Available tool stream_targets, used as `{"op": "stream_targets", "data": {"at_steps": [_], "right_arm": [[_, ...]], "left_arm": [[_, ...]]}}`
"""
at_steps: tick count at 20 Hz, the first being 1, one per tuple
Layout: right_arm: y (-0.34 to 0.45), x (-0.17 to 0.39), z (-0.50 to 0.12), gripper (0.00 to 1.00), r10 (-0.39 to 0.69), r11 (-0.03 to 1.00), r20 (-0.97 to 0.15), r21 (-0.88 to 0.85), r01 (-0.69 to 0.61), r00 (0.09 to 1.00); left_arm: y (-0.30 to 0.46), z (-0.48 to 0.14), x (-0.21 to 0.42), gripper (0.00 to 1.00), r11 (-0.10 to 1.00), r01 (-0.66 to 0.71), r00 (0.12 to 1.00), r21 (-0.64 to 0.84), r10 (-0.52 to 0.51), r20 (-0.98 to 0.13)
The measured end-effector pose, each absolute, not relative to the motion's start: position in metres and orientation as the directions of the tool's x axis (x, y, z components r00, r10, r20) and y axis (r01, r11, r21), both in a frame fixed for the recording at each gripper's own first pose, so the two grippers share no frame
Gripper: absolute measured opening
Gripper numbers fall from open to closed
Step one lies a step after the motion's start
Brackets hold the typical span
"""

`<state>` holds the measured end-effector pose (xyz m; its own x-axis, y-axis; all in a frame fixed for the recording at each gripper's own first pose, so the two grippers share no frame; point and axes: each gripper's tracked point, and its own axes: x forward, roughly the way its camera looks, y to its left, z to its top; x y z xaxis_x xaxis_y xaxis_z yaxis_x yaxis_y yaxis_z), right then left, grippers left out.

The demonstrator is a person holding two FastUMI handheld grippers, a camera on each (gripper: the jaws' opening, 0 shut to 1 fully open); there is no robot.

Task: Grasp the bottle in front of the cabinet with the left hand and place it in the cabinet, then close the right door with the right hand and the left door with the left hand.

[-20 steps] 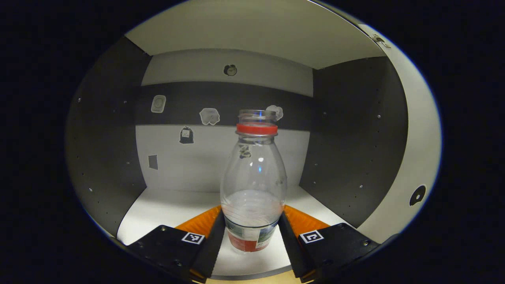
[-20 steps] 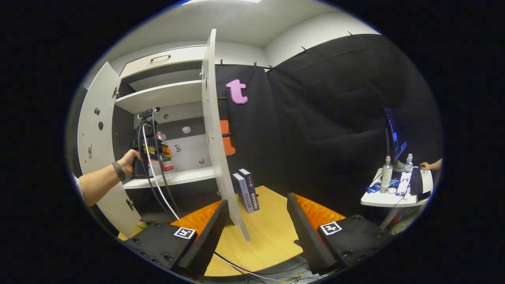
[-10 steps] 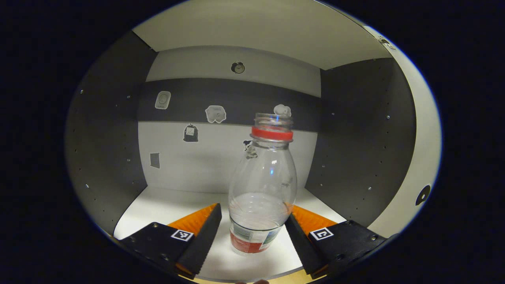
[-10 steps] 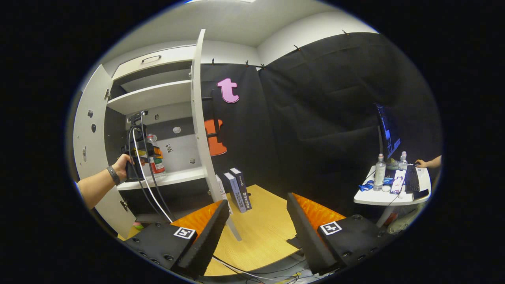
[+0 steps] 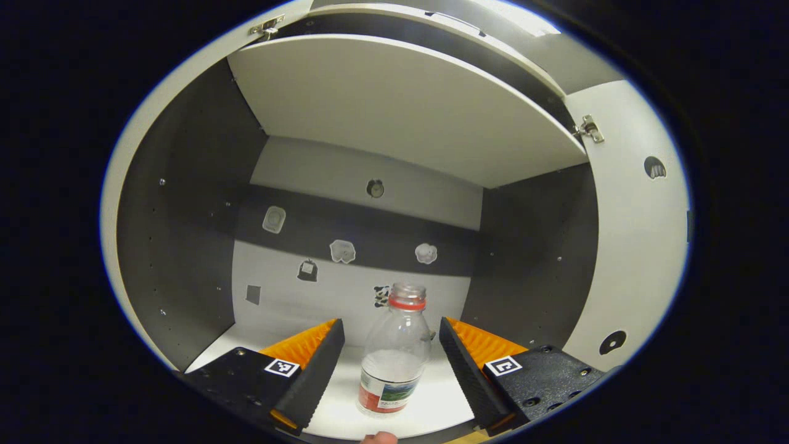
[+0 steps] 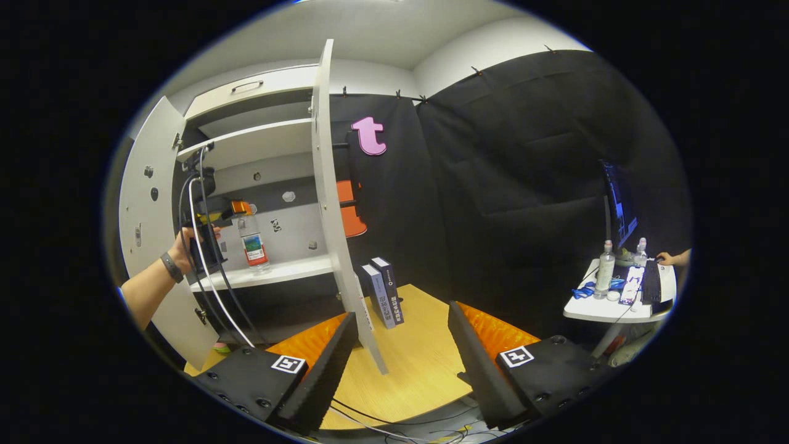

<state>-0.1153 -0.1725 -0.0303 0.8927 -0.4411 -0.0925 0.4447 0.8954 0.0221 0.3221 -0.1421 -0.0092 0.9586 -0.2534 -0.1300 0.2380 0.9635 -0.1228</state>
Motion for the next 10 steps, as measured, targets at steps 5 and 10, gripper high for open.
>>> {"op": "stream_targets", "data": {"at_steps": [5,10], "right_arm": [[-0.158,-0.106,-0.038,0.98,-0.403,0.913,-0.113,0.020,0.408,0.908],[-0.141,-0.094,-0.043,0.98,-0.354,0.933,-0.127,0.026,0.360,0.927]], "left_arm": [[-0.144,0.063,0.282,0.94,0.956,0.264,0.964,-0.126,-0.264,0.015],[-0.146,0.089,0.263,0.92,0.930,0.337,0.941,-0.150,-0.325,0.100]]}}
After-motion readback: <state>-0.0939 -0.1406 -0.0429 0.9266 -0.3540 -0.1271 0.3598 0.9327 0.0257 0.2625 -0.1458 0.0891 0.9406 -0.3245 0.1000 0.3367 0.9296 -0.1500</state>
